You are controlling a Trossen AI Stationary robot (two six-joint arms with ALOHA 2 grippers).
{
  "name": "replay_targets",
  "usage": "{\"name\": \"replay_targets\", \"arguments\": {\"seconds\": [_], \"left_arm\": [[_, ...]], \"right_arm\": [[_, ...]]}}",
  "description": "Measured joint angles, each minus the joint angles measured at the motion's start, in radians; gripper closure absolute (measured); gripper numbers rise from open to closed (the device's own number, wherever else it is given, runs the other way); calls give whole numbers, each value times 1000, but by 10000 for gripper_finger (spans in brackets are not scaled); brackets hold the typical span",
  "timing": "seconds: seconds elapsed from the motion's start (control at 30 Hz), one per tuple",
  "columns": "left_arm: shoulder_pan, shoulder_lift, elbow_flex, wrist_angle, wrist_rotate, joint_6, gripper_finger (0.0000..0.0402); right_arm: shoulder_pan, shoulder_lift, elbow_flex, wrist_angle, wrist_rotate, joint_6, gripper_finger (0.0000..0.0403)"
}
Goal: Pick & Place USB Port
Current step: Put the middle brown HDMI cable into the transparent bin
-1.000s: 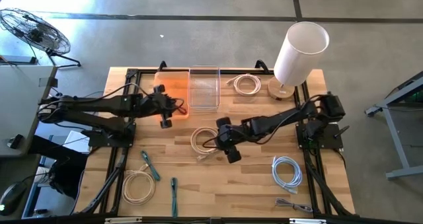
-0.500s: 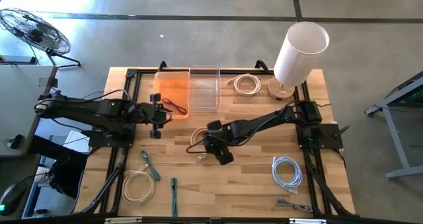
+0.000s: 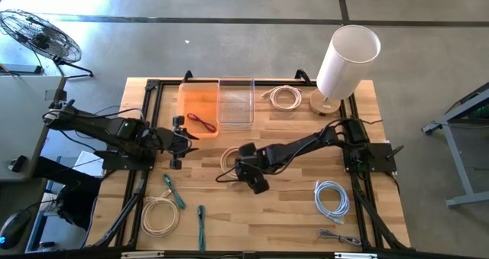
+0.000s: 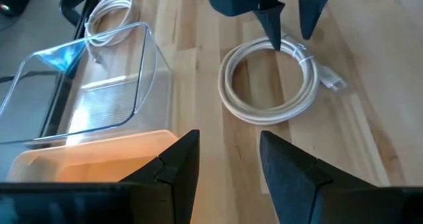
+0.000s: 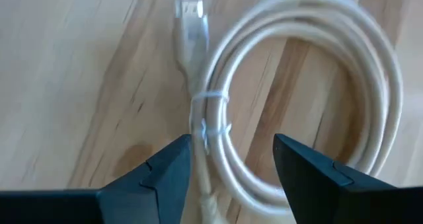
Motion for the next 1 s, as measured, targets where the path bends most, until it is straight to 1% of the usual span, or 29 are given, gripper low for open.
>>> {"name": "replay_targets", "arguments": {"seconds": [0.17,0.3,0.47,0.6,0.73,0.8,0.9,1.0], "left_arm": [[-35,0,0,-2,18,-23,248],[-55,0,0,-4,13,-24,248],[-53,0,0,-13,11,-24,248],[-53,0,0,-34,10,-25,248],[-53,0,0,-49,10,-25,248],[-53,1,0,-54,9,-25,248],[-53,1,0,-56,9,-25,248],[-53,1,0,-56,8,-25,248]], "right_arm": [[-2,0,-32,57,38,41,198],[-2,0,-52,70,34,65,198],[-2,0,-75,99,39,123,199],[-13,-1,-114,161,19,168,213],[-28,3,-140,180,23,201,248],[-33,9,-147,189,23,223,281],[-30,12,-147,199,24,242,348],[-16,11,-133,201,71,248,351]]}}
